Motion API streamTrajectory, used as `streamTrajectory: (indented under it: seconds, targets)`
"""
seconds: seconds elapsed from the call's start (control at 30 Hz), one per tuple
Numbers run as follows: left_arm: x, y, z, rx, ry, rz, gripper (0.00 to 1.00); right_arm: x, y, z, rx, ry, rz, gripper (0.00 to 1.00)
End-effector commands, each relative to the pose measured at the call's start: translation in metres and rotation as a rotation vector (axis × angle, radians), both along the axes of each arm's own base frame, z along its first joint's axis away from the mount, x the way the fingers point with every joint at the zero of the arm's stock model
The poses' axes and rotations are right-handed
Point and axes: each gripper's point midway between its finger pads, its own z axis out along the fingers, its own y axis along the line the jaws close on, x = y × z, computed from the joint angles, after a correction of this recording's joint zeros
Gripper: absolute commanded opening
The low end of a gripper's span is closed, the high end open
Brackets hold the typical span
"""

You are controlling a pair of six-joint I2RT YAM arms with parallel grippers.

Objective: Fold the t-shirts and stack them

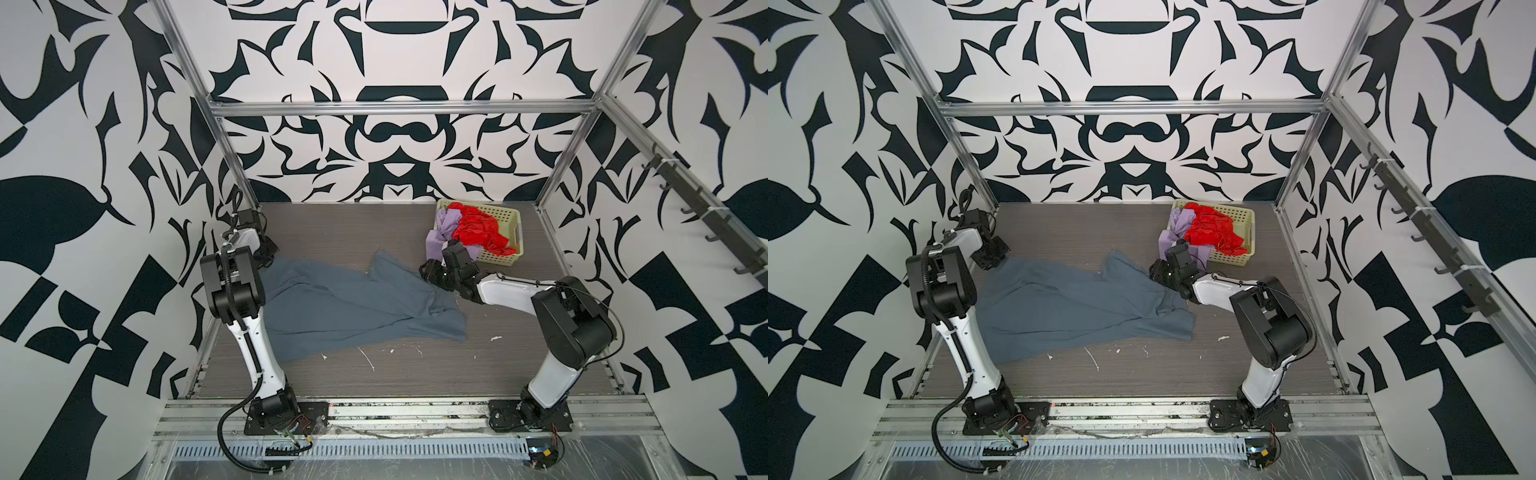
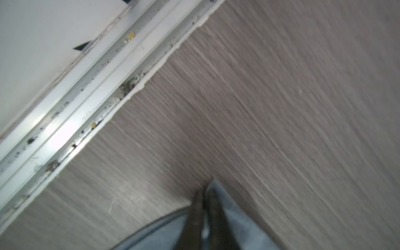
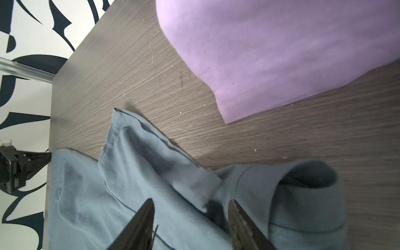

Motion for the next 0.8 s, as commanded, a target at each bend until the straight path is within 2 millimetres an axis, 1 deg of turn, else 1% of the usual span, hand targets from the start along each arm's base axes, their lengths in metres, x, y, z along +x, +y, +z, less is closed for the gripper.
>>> streamTrajectory:
  seconds: [0.0,0.1,0.2,0.4,0.53,0.6,0.77]
  targets:
    - [-0.031,-0.021,-0.024,-0.077,0.108,-0.013,0.0,0.006,0.003,0.021,0.015,-0.049,-0.028,0.57]
    - [-0.031,-0.023,-0.02,-0.082,0.097,-0.021,0.0,0.013,0.005,0.019,0.001,-0.068,-0.029,0.55]
    - [-0.03,-0.024,-0.019,-0.086,0.091,-0.025,0.0,0.018,0.008,0.014,-0.005,-0.04,-0.042,0.53]
    - [-0.03,-0.024,-0.015,-0.078,0.073,-0.029,0.0,0.019,0.008,0.005,-0.027,0.006,-0.088,0.49]
    - [-0.027,-0.024,-0.012,-0.08,0.062,-0.034,0.0,0.019,0.006,-0.002,-0.073,0.044,-0.118,0.47]
    - [-0.027,-0.025,-0.012,-0.082,0.061,-0.039,0.0,0.017,0.009,-0.005,-0.084,0.058,-0.116,0.47]
    - [-0.026,-0.025,-0.012,-0.078,0.06,-0.047,0.0,0.022,0.015,-0.012,-0.07,0.051,-0.118,0.46]
